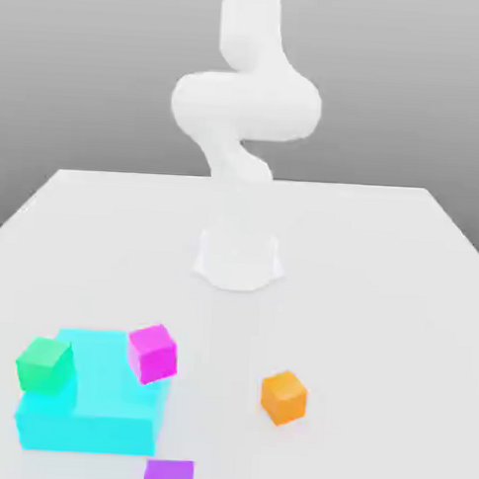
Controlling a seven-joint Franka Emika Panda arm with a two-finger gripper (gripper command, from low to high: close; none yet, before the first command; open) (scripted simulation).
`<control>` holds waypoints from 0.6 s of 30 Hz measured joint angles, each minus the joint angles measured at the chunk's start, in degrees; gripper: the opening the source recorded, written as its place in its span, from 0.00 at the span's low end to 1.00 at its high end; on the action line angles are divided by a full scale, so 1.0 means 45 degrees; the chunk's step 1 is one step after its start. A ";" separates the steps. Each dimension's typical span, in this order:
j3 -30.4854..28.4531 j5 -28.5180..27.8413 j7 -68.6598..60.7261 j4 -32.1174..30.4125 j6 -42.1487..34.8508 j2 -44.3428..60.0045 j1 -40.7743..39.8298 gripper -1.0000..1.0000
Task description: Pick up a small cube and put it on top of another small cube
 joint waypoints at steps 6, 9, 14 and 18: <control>-0.0474 0.0279 -0.0594 -0.0029 0.0859 0.2847 0.0204 0.50; -0.0679 0.0445 -0.0911 -0.0045 0.1283 0.4233 0.0271 0.50; -0.0941 0.0736 -0.1443 -0.0068 0.1981 0.6543 0.0305 0.50; -0.1080 0.0936 -0.1845 -0.0088 0.2541 0.8389 0.0252 0.50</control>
